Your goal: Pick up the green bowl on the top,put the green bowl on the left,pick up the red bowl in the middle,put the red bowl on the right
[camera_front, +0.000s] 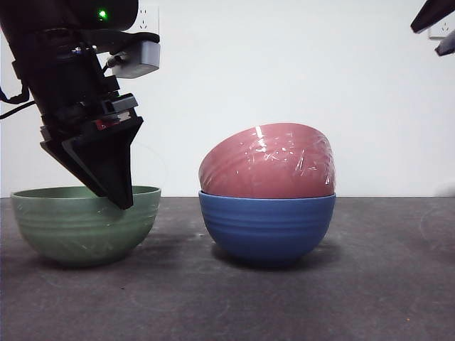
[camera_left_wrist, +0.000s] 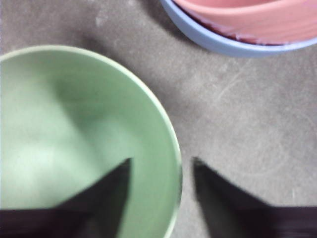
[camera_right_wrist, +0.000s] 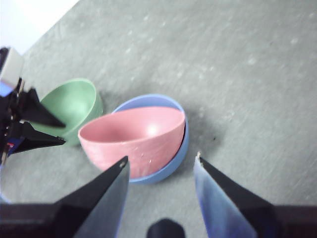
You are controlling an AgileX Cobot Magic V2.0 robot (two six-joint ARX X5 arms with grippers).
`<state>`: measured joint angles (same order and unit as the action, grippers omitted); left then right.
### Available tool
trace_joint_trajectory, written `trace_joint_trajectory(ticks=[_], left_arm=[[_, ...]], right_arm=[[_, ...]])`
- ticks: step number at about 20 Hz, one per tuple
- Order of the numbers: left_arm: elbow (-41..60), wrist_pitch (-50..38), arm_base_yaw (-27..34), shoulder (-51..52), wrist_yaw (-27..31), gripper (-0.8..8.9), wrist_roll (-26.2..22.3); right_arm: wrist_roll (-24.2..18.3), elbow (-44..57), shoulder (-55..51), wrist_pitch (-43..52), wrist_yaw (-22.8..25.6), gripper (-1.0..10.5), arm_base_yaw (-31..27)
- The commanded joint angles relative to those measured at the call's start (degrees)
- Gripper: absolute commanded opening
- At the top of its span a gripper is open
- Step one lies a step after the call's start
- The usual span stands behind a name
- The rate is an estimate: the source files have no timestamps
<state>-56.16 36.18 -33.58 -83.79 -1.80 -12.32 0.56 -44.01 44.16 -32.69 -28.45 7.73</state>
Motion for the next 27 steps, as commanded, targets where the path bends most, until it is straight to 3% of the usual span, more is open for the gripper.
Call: trace_joint_trajectory(ticks=[1,5,7,12,18,24,27], left_arm=[[0.11,1.4,0.35,1.05,-0.07,3.65,0.83],[-0.39,1.84,0.37,9.07,-4.98,3.65,3.69],[-0.5,1.97,0.94,14.8,-7.23,3.65,5.33],[-0.52,4.57,3.58,30.4,-7.82,3.65,8.31],[-0.52,5.27,6.34,43.21,-10.67,3.63,11.08],[-0.52,10.1,6.34,44.63,-10.6,3.38,11.04],[-0.52,10.29,6.34,44.63,-10.69,3.38,11.04]], right_arm=[[-3.48,-3.17,2.4,-1.22,-0.13,2.2,2.25],[-12.72,-14.53,10.82,-9.4,0.22,2.4,7.76],[-15.65,-20.63,16.11,-13.14,1.4,3.7,10.8],[-21.51,-33.57,29.46,-21.51,9.53,3.8,21.11],[-25.03,-44.3,46.36,-30.18,18.18,3.8,29.59],[-27.06,-44.46,54.03,-30.45,18.14,3.7,30.97],[-27.04,-44.46,56.04,-31.28,17.84,2.7,30.97]])
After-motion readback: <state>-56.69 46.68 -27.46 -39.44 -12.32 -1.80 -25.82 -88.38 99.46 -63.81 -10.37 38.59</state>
